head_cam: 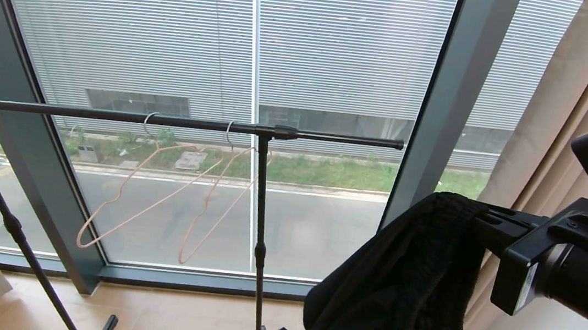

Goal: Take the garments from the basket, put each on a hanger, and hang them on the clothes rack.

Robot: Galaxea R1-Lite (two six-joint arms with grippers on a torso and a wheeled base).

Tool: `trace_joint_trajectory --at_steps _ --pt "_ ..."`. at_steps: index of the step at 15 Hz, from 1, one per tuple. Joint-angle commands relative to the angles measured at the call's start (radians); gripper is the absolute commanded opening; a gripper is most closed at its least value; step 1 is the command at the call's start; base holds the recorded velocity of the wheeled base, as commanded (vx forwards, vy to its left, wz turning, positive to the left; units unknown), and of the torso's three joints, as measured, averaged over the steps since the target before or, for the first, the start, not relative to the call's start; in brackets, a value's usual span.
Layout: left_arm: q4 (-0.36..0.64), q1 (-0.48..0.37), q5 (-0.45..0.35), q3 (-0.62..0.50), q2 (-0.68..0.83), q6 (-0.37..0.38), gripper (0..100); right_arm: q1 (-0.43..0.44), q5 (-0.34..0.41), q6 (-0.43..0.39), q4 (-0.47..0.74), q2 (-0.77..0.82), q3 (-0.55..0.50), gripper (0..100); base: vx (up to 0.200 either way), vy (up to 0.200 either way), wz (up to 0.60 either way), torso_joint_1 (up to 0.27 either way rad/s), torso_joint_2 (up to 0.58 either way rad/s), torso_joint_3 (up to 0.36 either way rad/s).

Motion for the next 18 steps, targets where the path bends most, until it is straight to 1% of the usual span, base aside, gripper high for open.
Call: trace_joint_trajectory --at_steps 1,14,16,18 --pt "-0.001 -0.001 0.001 0.0 0.001 -0.001 100 -0.003 0.0 0.0 0.0 -0.004 0.0 0 0.0 0.2 0.0 -0.002 0.0 0.002" --pt "-0.001 -0.001 0.001 0.0 0.001 -0.001 100 -0.025 0.002 -0.002 0.0 -0.009 -0.005 0 0.0 0.2 0.0 0.002 0.0 0.002" --pt "-0.001 -0.001 0.001 0.0 0.001 -0.001 100 -0.025 0.002 -0.002 0.0 -0.009 -0.005 0 -0.2 0.2 0.0 0.002 0.0 0.0" --pt "-0.001 -0.001 0.001 0.0 0.001 -0.001 100 -0.025 0.002 -0.002 0.0 -0.009 -0.005 0 -0.2 0.0 0.0 0.005 0.0 0.0"
